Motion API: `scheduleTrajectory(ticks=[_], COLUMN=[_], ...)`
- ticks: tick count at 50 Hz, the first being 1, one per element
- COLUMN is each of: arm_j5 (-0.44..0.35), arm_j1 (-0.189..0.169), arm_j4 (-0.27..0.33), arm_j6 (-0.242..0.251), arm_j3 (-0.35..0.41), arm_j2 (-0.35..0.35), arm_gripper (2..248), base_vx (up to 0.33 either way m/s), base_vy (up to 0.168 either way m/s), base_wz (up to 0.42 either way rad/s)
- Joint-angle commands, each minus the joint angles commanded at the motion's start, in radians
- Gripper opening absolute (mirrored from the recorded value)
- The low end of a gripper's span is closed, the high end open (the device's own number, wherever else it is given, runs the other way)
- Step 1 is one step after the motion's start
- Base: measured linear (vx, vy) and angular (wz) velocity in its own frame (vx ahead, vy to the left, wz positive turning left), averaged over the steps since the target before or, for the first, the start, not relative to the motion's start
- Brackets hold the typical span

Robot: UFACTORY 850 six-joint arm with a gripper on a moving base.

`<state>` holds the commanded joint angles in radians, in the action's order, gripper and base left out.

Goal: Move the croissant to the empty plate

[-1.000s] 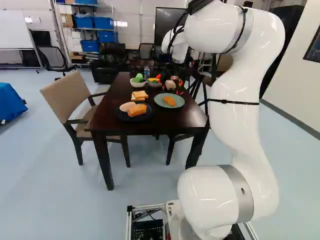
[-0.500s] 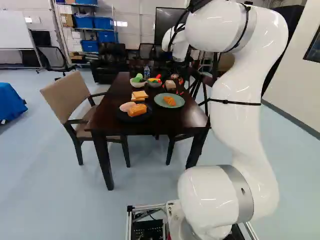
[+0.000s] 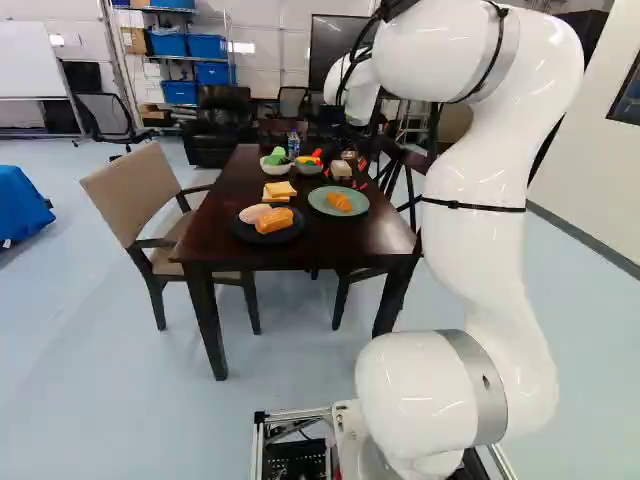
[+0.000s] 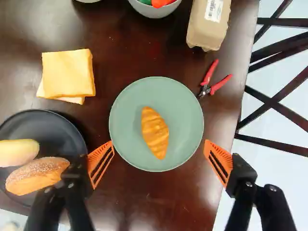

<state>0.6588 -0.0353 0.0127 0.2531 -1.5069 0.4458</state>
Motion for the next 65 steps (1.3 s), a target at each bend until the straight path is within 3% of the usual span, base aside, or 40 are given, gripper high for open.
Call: scheduleTrajectory(ticks=[33,65], arm_j5=[-0.183,-0.475], arm_j1=[0.004,0.011], arm_j4=[-0.002,-0.004], arm_j6=[-0.030,-0.079], arm_j3=[0.169,0.440], arm_j2=[-0.086,-0.225], arm_gripper=[247,247], base_vx=[0.000,0.000], base_vy=[0.000,0.000], base_wz=[0.000,0.000])
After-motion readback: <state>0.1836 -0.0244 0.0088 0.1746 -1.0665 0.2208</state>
